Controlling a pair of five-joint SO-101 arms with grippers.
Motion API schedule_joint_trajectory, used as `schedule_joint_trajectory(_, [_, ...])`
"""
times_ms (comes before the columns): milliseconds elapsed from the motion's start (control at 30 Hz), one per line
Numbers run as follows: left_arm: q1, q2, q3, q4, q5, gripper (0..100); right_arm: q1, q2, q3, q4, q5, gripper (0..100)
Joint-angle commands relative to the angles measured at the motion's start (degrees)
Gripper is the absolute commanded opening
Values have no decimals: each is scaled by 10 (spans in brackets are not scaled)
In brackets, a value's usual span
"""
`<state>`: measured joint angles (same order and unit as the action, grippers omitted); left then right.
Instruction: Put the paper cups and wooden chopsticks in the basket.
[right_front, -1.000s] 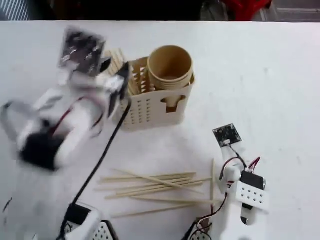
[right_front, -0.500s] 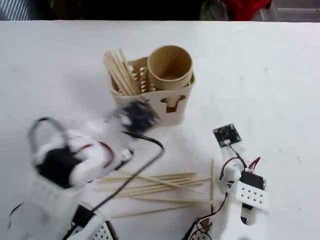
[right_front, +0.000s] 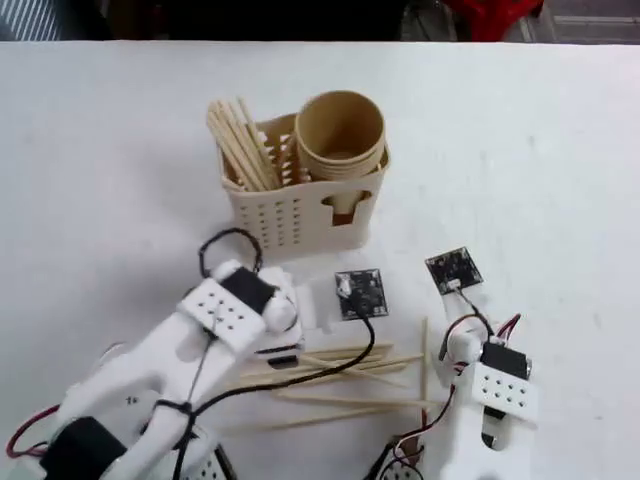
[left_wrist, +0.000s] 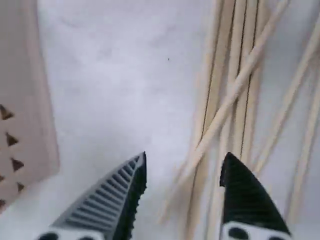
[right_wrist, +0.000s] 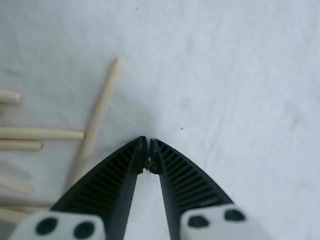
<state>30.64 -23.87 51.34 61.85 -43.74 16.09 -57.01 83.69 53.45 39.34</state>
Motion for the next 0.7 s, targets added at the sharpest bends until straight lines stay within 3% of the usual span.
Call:
schedule_joint_trajectory(0, [36,17,-6,24,-3,243,-5,-11,-3,-7,7,17])
schedule_joint_trajectory(267, [98,-25,-4,109,24,222,-5,-11,-3,-7,7,17])
schedule_joint_trajectory(667, [77,140,12,-4,18,218,-6,-11,-3,-7,7,17])
